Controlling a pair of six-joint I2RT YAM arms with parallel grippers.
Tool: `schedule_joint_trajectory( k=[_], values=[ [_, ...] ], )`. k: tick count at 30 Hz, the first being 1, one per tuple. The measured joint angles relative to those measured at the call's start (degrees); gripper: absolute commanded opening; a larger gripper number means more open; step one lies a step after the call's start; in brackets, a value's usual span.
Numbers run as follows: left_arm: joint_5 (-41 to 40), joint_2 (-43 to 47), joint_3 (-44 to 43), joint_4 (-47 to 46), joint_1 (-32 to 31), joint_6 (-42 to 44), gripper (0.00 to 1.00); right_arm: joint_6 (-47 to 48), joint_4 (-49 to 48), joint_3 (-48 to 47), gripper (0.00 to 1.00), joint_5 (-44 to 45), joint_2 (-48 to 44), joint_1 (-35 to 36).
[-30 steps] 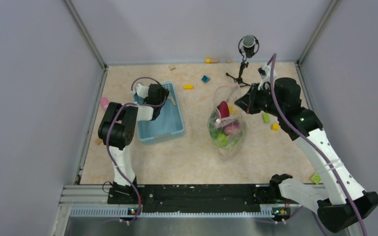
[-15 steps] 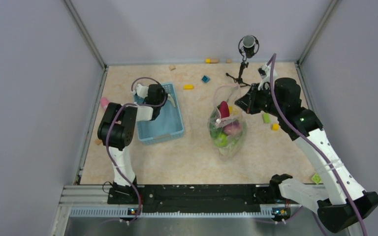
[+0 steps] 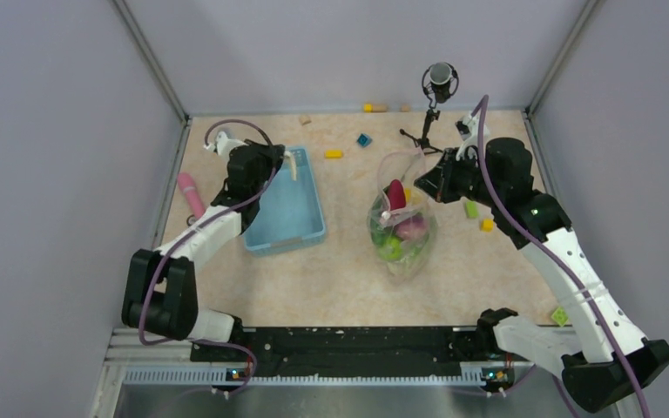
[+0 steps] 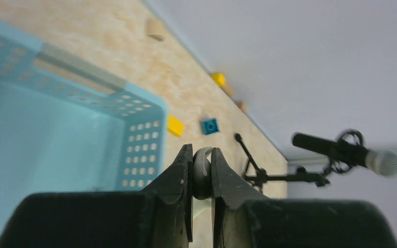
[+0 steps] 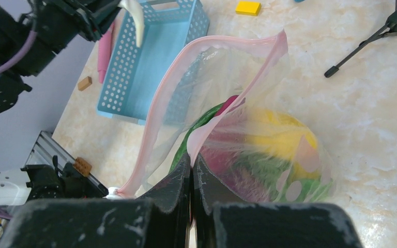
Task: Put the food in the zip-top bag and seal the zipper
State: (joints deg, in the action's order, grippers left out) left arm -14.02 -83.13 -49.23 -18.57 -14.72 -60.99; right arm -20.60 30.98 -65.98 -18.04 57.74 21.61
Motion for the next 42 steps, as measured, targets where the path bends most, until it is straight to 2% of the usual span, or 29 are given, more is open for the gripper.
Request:
schedule_joint_trajectory(
  k=[3, 5, 9, 12, 15, 19, 25, 37, 40, 42],
  values=[
    [8.59, 3.85, -0.07, -2.34, 0.0, 5.22, 0.0, 0.02, -0.02, 0.0, 0.0, -0.72, 0.0, 0.0],
    [18.23, 4.63, -0.42, -5.84, 0.0, 8.59, 0.0, 0.04, -0.02, 0.0, 0.0, -1.4, 0.0, 0.0],
    [35.89, 3.67, -2.73, -13.51, -1.05, 10.1, 0.0, 0.11, -0.02, 0.0, 0.0, -2.84, 0.02, 0.0],
    [43.82, 2.56, -6.51, -16.44, -3.5, 9.99, 0.0, 0.44, -0.02, 0.0, 0.0, -4.0, 0.02, 0.0],
    [47.78, 2.27, -10.75, -17.29, -7.06, 10.19, 0.0, 0.63, -0.02, 0.0, 0.0, -4.66, 0.02, 0.0],
    [46.42, 2.27, -15.63, -15.63, -12.98, 12.15, 0.0, 0.66, 0.0, 0.0, 0.0, -5.29, 0.02, 0.0],
    [38.71, 1.73, -17.7, -11.61, -21.62, 15.56, 0.0, 0.66, -0.02, 0.0, 0.0, -5.7, 0.0, 0.0],
    [26.34, -4.28, -18.36, -5.18, -28.89, 17.75, 0.0, 0.63, -0.07, 0.74, 0.0, -5.66, -0.81, 0.0],
    [25.2, -4.57, -18.73, -3.37, -30.03, 18.51, 0.07, 0.61, -0.07, 0.74, 0.0, -5.62, -0.9, 0.0],
    [24.68, -4.59, -18.82, -2.29, -30.71, 19.26, 0.19, 0.61, -0.07, 0.74, 0.0, -5.57, -0.98, 0.0]
  ],
)
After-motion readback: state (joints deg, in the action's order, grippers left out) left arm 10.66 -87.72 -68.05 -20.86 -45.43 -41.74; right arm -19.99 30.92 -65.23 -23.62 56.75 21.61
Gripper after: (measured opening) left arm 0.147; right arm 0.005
